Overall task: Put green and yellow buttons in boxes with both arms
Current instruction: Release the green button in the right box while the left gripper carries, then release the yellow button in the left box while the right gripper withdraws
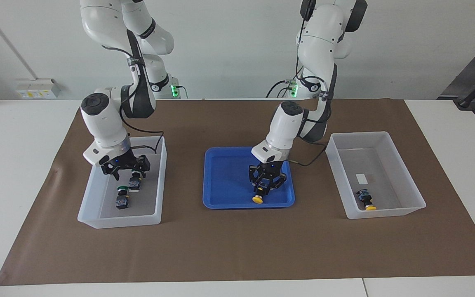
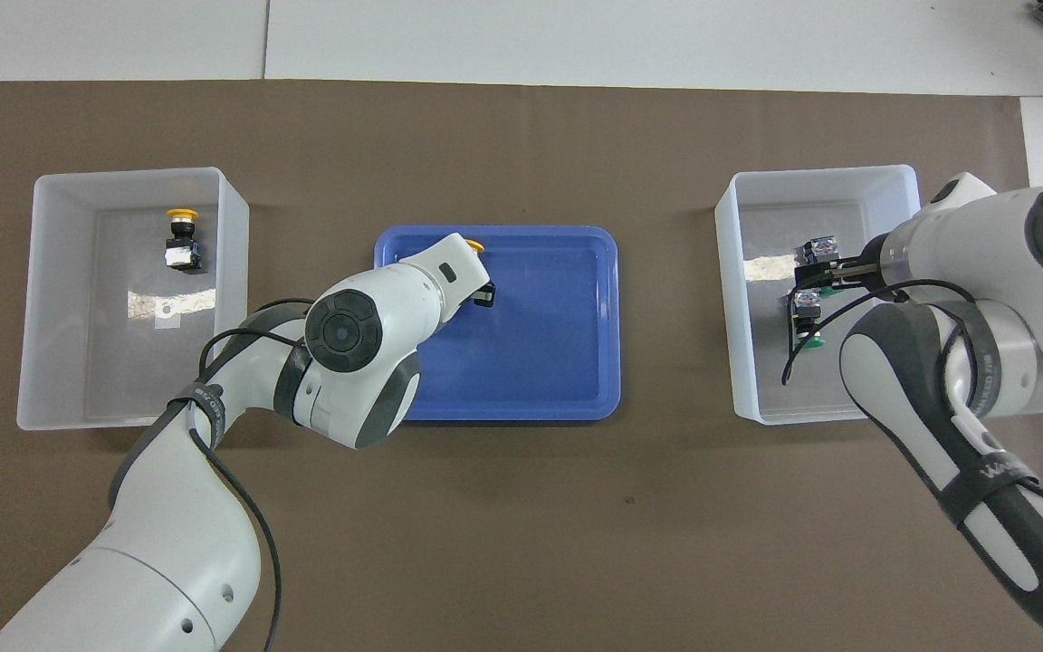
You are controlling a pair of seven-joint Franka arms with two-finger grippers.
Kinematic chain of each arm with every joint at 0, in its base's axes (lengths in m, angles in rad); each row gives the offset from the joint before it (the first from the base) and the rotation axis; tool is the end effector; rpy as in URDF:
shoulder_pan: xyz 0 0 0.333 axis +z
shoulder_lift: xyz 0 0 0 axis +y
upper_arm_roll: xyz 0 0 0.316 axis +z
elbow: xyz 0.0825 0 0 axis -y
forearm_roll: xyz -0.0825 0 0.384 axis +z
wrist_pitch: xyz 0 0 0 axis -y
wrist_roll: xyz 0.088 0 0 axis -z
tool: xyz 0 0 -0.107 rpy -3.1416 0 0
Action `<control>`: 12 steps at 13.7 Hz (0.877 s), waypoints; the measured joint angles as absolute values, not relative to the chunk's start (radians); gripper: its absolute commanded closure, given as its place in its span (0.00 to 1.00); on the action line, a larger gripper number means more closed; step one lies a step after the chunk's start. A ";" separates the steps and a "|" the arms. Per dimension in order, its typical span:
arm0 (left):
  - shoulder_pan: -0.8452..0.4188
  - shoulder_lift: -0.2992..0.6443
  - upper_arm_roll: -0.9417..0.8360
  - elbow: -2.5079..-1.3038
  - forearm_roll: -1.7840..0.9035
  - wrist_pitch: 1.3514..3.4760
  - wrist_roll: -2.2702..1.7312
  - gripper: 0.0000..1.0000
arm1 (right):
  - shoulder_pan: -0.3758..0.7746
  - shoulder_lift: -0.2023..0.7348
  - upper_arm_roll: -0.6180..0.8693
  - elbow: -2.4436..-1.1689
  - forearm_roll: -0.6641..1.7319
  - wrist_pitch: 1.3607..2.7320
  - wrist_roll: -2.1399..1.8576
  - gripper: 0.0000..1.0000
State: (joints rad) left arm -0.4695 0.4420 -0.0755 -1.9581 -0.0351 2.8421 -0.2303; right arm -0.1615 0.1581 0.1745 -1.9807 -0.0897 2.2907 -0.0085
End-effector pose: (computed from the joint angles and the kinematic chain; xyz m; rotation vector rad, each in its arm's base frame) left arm 0.5631 -0.3350 0.2975 2.8489 -0.3855 0.5727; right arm 0.6024 0.0026 0.4040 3.0860 0.1099 0.2397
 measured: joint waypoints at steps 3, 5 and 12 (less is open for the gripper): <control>-0.438 0.381 -0.063 -1.955 -0.038 2.784 -0.232 1.00 | -0.167 0.089 0.172 -1.908 -0.090 2.164 -0.002 0.00; -0.358 0.295 -0.054 -1.946 -0.038 2.670 -0.217 1.00 | -0.168 0.052 0.172 -1.855 -0.090 2.053 0.042 0.00; -0.062 0.158 -0.047 -1.943 -0.038 2.484 -0.051 1.00 | -0.179 0.024 0.156 -1.594 -0.089 1.731 0.111 0.00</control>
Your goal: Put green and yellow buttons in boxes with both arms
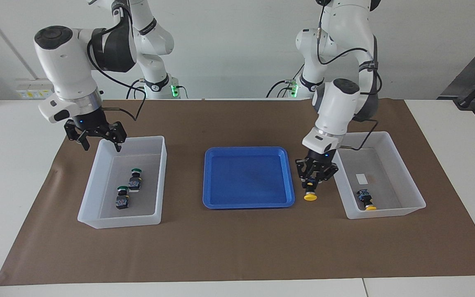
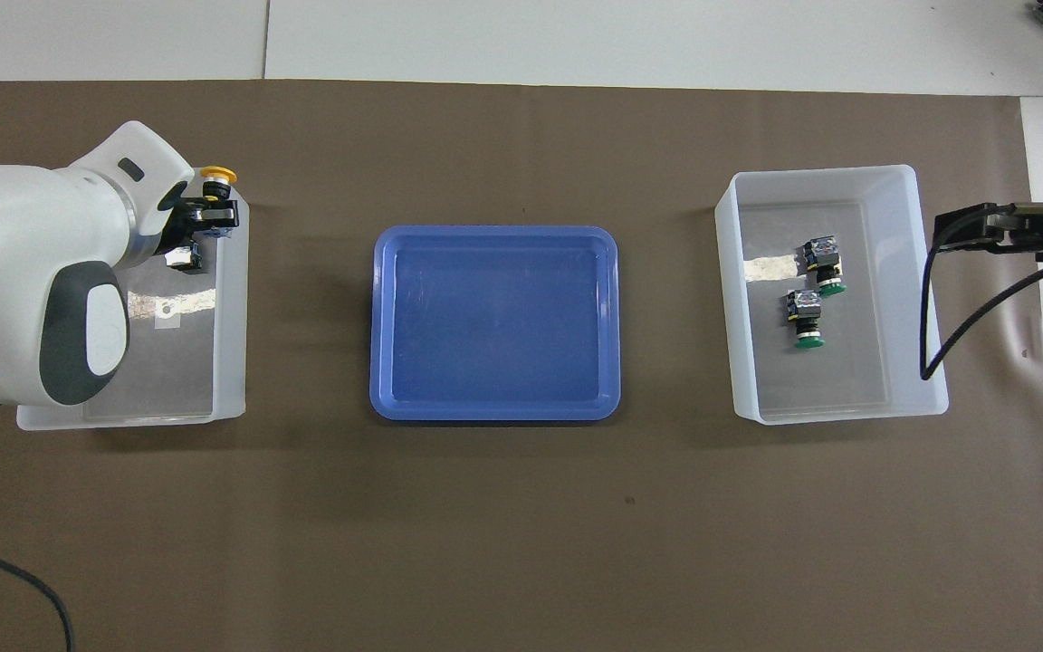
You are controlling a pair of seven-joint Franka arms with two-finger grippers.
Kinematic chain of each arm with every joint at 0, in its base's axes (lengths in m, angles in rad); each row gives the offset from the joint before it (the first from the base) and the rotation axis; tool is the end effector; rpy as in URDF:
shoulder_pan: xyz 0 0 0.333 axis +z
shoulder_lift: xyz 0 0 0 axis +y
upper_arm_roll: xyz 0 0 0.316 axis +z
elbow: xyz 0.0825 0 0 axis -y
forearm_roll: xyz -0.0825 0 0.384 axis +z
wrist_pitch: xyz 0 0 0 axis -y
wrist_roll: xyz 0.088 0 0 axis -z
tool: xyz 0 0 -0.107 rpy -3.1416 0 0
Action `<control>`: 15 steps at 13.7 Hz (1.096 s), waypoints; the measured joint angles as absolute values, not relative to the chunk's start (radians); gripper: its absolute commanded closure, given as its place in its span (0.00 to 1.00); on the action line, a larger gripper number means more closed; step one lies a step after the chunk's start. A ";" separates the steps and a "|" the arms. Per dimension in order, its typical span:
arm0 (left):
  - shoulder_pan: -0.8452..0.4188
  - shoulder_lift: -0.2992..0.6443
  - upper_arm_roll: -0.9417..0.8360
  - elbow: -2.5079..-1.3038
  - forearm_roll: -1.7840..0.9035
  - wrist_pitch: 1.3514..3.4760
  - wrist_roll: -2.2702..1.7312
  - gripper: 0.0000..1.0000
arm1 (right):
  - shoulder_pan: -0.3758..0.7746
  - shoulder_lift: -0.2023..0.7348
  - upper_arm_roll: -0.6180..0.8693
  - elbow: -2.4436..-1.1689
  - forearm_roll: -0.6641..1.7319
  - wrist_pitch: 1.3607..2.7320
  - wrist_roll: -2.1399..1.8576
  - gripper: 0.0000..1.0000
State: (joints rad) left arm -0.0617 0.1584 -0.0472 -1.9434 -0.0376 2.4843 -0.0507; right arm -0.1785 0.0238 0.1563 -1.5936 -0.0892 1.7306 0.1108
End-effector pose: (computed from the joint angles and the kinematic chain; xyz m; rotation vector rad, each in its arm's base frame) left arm 0.6222 -0.0667 0.4424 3.0207 -0.0466 0.5788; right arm 0.5765 -0.0220 0.6156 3.0505 -0.1895 0.1792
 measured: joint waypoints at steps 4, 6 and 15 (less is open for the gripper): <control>0.035 0.161 -0.047 -1.961 -0.038 2.490 0.048 1.00 | -0.170 0.016 0.114 -1.500 -0.080 1.580 0.111 0.00; 0.064 0.166 -0.047 -1.995 -0.038 2.541 0.057 1.00 | -0.118 0.001 0.042 -1.488 -0.076 1.535 0.111 0.00; 0.138 0.322 -0.048 -2.057 -0.038 2.804 0.160 0.78 | 0.009 -0.010 -0.057 -1.520 -0.067 1.501 0.102 0.00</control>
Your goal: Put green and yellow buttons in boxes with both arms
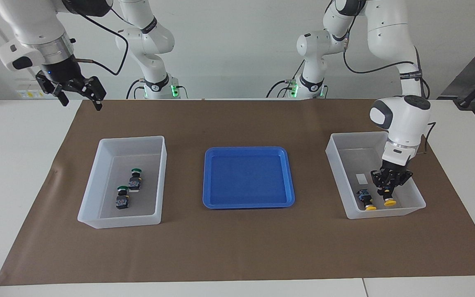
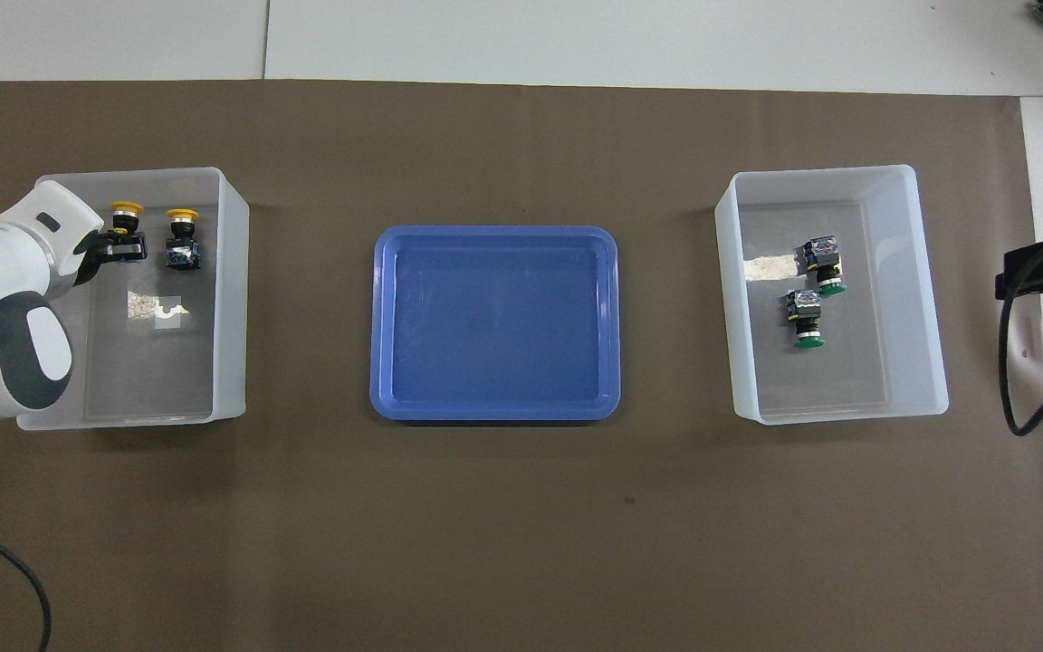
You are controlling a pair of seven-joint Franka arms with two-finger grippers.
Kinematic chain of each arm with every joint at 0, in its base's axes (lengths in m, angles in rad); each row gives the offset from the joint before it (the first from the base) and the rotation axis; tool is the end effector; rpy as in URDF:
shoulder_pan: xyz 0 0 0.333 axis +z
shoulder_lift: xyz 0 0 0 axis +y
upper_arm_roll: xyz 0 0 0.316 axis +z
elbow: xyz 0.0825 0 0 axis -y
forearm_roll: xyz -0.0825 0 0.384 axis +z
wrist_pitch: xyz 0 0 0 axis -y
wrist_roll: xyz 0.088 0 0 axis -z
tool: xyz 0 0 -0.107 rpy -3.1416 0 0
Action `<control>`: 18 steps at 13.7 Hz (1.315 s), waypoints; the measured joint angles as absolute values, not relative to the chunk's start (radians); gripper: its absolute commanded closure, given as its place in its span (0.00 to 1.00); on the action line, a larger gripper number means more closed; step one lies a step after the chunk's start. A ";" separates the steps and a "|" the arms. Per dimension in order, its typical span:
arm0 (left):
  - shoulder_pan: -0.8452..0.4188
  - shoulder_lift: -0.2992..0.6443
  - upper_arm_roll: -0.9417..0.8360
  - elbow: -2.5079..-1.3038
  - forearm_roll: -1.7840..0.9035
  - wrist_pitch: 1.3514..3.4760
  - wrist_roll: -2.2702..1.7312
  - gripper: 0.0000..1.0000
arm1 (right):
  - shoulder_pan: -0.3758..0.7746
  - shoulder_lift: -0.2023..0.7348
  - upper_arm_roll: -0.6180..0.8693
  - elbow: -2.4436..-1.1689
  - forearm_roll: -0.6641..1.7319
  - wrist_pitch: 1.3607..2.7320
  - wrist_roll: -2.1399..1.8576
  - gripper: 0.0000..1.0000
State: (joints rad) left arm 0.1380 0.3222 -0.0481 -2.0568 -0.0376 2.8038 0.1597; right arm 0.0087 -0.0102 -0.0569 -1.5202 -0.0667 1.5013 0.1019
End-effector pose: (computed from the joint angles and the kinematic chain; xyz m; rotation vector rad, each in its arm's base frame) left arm 0.6247 0.0595 0.3249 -3.0520 0.0477 -0.6599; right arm 0.5436 -0.0339 0.6480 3.0662 -0.2372 -0.0107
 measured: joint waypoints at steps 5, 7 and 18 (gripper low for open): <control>0.141 0.351 -0.049 -2.049 -0.038 2.835 0.195 0.00 | 0.020 -0.027 -0.068 -1.529 -0.065 1.465 0.100 0.00; 0.141 0.350 -0.049 -2.035 -0.038 2.833 0.234 0.00 | 0.065 -0.029 -0.107 -1.536 -0.065 1.465 0.100 0.00; 0.042 0.118 -0.068 -1.958 -0.038 2.389 0.198 0.00 | 0.070 -0.032 -0.128 -1.540 -0.065 1.474 -0.004 0.00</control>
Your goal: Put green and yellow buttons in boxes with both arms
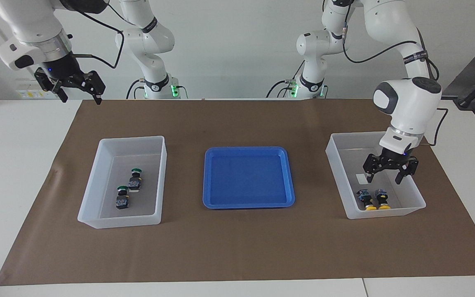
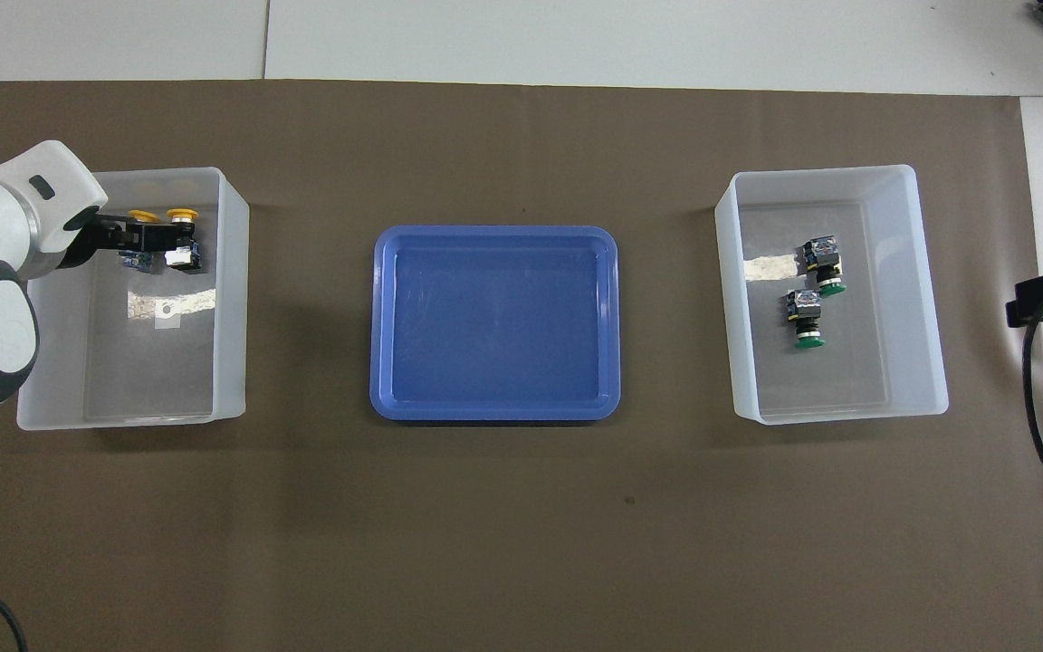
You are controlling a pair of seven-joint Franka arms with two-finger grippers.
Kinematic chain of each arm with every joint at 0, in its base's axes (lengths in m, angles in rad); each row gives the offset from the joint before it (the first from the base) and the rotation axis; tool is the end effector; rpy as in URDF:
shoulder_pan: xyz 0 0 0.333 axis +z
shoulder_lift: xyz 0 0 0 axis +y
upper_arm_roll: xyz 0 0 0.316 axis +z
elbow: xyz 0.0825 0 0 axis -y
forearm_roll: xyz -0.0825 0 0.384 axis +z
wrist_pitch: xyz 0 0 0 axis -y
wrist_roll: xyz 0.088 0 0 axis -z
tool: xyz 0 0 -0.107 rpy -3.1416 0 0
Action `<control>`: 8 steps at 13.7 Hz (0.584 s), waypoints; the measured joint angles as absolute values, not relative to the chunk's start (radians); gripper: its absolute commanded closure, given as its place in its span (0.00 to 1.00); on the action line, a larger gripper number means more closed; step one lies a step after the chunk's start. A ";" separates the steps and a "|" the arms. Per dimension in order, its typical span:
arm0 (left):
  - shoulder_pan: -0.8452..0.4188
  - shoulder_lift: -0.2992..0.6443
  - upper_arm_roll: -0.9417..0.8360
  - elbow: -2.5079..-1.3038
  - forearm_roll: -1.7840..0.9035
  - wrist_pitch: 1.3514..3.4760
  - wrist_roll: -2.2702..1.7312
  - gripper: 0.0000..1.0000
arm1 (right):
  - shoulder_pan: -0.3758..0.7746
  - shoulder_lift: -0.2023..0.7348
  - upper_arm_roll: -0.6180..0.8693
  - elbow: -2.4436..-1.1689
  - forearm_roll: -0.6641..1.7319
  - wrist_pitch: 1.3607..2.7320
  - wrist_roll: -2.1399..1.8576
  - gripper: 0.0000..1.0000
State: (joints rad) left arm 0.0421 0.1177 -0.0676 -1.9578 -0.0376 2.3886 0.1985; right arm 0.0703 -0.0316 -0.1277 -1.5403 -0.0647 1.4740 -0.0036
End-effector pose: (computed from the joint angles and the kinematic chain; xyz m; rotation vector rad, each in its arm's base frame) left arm 0.6115 -0.0147 0.4491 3.0771 -0.3070 0.4916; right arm 0.5335 -0.0393 0.6477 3.0804 -0.0906 -0.0567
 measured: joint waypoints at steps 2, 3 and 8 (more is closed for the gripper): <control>0.010 0.066 -0.068 -1.958 -0.038 2.303 0.165 0.00 | 0.070 -0.032 -0.126 -1.540 -0.065 1.474 -0.004 0.00; -0.005 0.039 -0.068 -1.957 -0.038 2.265 0.146 0.00 | 0.070 -0.032 -0.126 -1.540 -0.065 1.474 -0.004 0.00; -0.018 -0.044 -0.060 -1.859 -0.037 2.056 0.127 0.00 | 0.071 -0.032 -0.124 -1.540 -0.065 1.474 -0.007 0.00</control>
